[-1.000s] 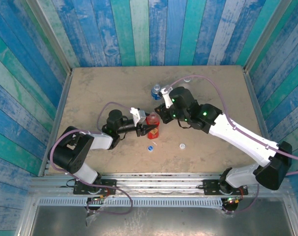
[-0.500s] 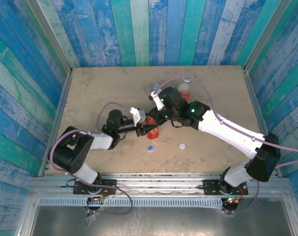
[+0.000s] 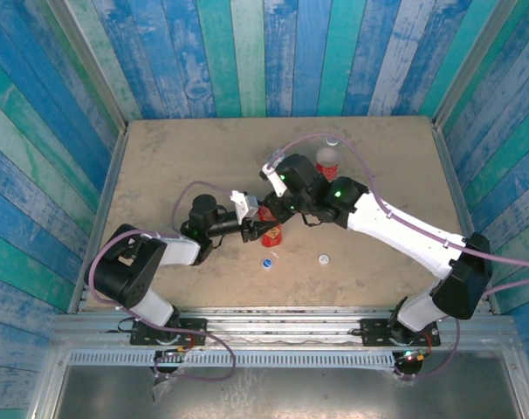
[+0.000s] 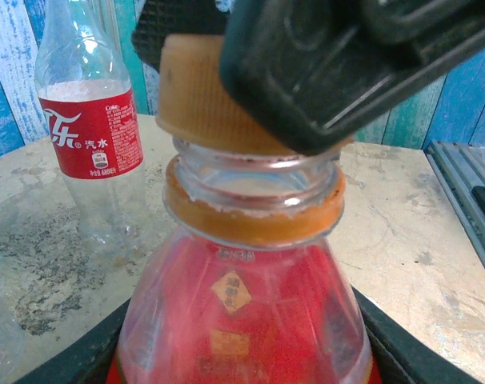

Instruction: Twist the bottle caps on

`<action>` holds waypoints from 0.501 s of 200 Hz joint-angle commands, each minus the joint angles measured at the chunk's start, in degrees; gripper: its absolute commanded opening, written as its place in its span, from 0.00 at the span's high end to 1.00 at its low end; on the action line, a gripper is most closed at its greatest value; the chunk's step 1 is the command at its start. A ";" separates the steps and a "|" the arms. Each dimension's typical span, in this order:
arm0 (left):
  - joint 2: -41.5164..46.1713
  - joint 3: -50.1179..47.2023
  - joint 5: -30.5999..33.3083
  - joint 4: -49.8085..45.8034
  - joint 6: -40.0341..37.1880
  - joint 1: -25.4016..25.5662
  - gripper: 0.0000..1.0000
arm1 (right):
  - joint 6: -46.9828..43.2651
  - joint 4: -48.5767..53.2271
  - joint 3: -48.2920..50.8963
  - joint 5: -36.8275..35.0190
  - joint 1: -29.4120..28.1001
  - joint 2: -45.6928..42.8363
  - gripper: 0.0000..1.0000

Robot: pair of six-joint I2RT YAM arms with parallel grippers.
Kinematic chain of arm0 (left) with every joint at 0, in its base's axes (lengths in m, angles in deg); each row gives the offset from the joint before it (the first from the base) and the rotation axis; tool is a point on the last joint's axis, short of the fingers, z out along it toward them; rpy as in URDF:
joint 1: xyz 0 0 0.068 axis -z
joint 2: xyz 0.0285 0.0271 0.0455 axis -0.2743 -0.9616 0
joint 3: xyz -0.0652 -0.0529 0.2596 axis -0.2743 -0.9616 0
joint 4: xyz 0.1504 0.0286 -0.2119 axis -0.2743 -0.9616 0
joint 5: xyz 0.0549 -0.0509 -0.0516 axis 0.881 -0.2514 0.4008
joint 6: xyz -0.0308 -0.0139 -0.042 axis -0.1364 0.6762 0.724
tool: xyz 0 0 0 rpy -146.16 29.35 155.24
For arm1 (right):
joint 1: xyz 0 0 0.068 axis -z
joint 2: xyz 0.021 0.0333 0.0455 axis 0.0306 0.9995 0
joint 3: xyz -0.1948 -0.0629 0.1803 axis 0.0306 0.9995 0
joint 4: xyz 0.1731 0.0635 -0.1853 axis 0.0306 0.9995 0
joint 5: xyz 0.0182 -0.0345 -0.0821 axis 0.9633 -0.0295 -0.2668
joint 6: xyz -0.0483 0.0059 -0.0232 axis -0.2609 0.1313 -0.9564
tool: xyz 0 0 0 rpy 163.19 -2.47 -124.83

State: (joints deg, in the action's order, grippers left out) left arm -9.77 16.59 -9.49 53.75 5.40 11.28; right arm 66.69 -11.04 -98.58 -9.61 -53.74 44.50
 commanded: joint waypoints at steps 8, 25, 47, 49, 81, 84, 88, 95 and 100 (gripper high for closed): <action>-0.49 -0.17 -0.06 -1.69 0.24 0.57 0.44 | 0.11 2.16 2.63 4.78 -1.54 0.57 0.70; -0.70 -0.12 -0.12 -1.36 0.65 0.57 0.44 | 0.97 0.52 4.29 5.31 -1.54 -1.19 0.70; -0.70 -0.22 0.13 -1.11 0.95 0.57 0.45 | 2.20 -0.79 6.12 3.80 -1.54 -2.95 0.70; -0.74 -0.26 0.23 -1.07 0.94 0.57 0.45 | 2.24 -0.80 6.25 3.55 -1.54 -3.04 0.70; -0.83 -0.19 0.04 -0.99 1.11 0.57 0.45 | 2.70 -4.24 8.73 3.24 -1.54 -4.05 0.70; -0.83 -0.26 0.07 -1.00 1.11 0.57 0.45 | 2.66 -4.08 8.66 3.04 -1.53 -3.97 0.70; -0.84 -0.15 0.02 -1.03 1.11 0.57 0.45 | 2.58 -3.51 8.32 2.77 -1.53 -3.70 0.70; -0.82 -0.08 -0.08 -1.20 0.91 0.57 0.45 | 2.27 -2.16 7.46 2.42 -1.54 -2.98 0.70; -0.76 -0.08 -0.13 -1.37 0.78 0.57 0.45 | 2.09 -1.12 6.63 2.12 -1.54 -2.35 0.70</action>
State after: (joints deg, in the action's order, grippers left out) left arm -9.79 16.57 -9.80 54.05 5.53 11.47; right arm 68.22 -17.23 -92.13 -9.63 -53.89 40.37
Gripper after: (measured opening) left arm 0.550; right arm 0.307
